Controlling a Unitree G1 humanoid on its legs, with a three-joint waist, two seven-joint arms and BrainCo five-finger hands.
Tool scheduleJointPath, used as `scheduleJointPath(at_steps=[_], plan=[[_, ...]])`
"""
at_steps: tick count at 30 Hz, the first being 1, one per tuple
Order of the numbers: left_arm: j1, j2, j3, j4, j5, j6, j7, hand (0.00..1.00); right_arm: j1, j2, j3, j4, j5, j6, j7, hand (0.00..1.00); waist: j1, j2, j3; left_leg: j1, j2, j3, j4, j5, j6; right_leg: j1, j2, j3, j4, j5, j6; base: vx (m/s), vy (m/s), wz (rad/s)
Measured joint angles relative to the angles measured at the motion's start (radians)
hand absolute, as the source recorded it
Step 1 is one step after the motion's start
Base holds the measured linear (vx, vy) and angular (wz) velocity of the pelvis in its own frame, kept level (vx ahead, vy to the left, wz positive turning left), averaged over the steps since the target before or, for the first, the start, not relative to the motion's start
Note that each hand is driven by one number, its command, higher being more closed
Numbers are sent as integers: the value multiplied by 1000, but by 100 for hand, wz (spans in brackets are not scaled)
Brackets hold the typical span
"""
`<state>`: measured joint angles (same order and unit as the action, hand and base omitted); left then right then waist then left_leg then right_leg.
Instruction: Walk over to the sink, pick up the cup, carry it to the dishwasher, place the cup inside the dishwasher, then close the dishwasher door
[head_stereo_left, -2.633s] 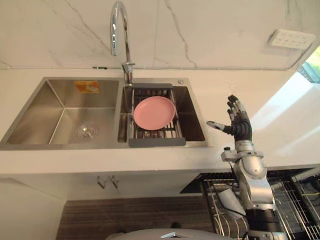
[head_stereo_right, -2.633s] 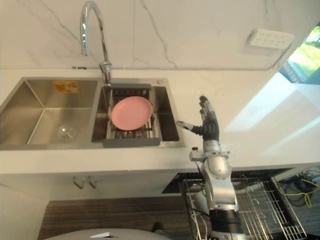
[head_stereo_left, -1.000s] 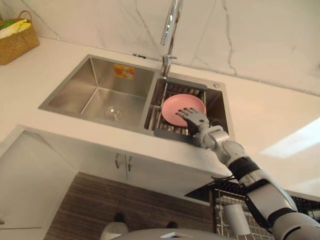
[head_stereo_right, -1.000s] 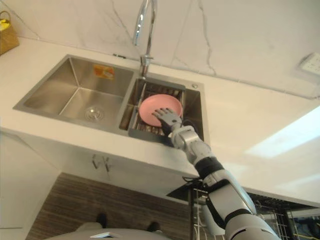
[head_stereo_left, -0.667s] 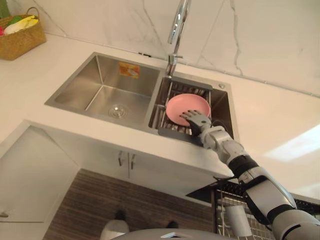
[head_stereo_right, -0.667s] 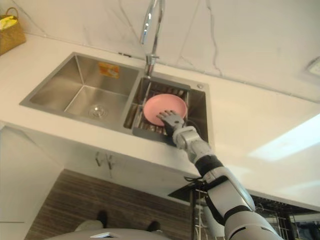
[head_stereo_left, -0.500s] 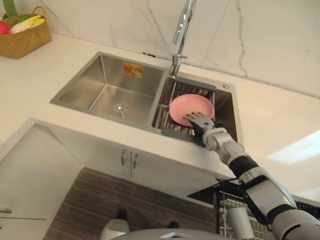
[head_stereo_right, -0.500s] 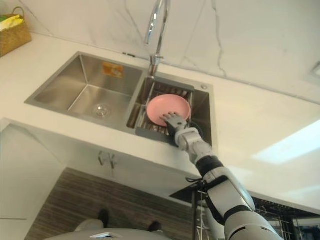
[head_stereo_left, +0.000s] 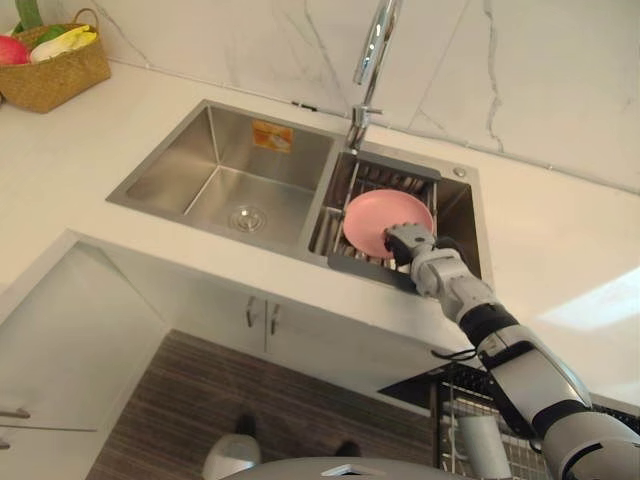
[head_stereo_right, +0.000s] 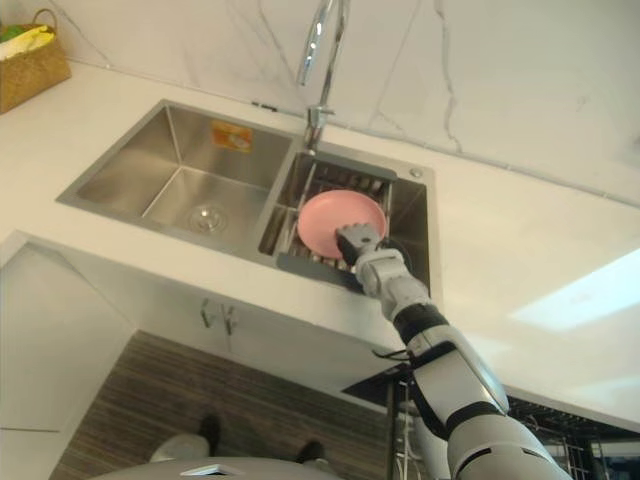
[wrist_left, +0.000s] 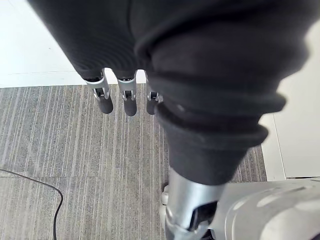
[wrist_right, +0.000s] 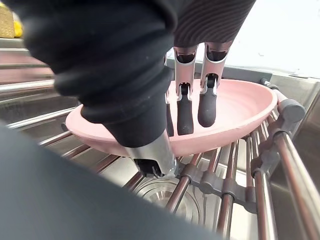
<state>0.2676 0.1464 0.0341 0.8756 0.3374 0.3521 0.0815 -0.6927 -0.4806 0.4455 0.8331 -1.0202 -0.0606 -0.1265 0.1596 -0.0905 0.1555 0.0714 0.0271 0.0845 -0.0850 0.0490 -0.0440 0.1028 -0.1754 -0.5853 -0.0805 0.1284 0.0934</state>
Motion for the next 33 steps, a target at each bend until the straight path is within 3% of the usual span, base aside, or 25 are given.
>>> scheduleJointPath(at_steps=[2,8,24,29,33], plan=[[0,2,-8,0,0,-5,0,0,1,0,-17,14,-8,1,-92,100,0,0,0,1,0,0,0,0,0,0,0,0,0,0,0,0,0,0],[-1,3,-12,1,0,-11,2,0,3,0,-28,17,-8,2,-221,100,-4,1,1,2,0,2,0,0,0,1,0,2,0,0,0,0,0,0],[-1,5,-15,5,2,-21,3,0,13,-23,-28,0,-6,3,-266,100,-11,-1,-1,17,1,29,0,-8,1,2,-1,29,0,2,0,8,5,-4],[2,6,-15,2,34,-14,-2,0,13,-129,-71,-181,14,-7,-269,100,-39,-3,-2,23,2,79,0,-14,1,-25,1,84,0,12,-1,36,24,-25],[2,14,-15,0,41,-9,-7,0,48,-223,-170,-352,75,-33,-264,100,-84,-9,-5,40,1,149,0,-20,0,-42,1,136,0,26,-1,36,24,-35]])
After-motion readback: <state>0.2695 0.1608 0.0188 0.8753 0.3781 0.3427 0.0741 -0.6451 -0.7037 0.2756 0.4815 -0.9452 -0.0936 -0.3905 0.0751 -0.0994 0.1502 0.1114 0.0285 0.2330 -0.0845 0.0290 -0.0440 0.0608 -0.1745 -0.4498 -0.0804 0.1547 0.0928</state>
